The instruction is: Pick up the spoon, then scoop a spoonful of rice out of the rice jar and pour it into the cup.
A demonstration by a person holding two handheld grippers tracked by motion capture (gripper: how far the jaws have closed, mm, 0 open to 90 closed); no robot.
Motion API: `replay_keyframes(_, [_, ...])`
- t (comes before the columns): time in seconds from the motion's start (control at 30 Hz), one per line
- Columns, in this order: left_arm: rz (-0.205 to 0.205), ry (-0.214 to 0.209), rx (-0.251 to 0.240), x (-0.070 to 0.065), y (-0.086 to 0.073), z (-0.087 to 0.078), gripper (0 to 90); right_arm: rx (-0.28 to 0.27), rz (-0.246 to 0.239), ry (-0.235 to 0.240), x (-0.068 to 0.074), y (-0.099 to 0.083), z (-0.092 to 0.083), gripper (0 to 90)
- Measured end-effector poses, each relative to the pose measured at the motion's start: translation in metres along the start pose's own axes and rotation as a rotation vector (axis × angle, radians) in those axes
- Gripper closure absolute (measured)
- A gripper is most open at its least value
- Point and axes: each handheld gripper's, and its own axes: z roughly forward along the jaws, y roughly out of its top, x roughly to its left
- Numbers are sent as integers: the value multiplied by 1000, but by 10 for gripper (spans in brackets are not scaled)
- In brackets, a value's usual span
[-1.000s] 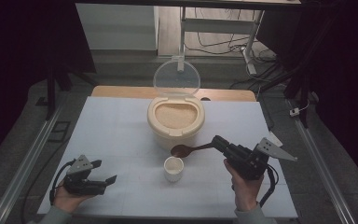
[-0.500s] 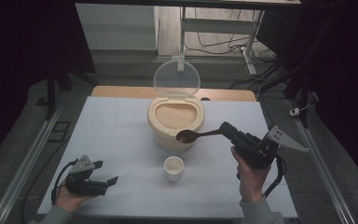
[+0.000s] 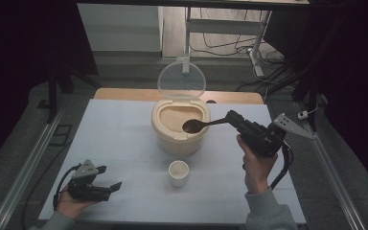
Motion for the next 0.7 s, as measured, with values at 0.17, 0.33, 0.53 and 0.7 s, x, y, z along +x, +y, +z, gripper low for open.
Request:
replay_keyframes(0.17, [1,0,-2,-1,0,0,132,18,-10,-36,-4,6,15,832])
replay_keyframes(0.33, [-1,-3,5,0,0,1,132,50,-23,-69,-9,7,29,832])
replay_keyframes(0.53, [2,-6,3,-1,0,0,133,68,-33,-105,-14,6,37,832])
replay_keyframes(0.7, [5,-10,11,-1,0,2,133,111,-81,-147,-14,5,51,832])
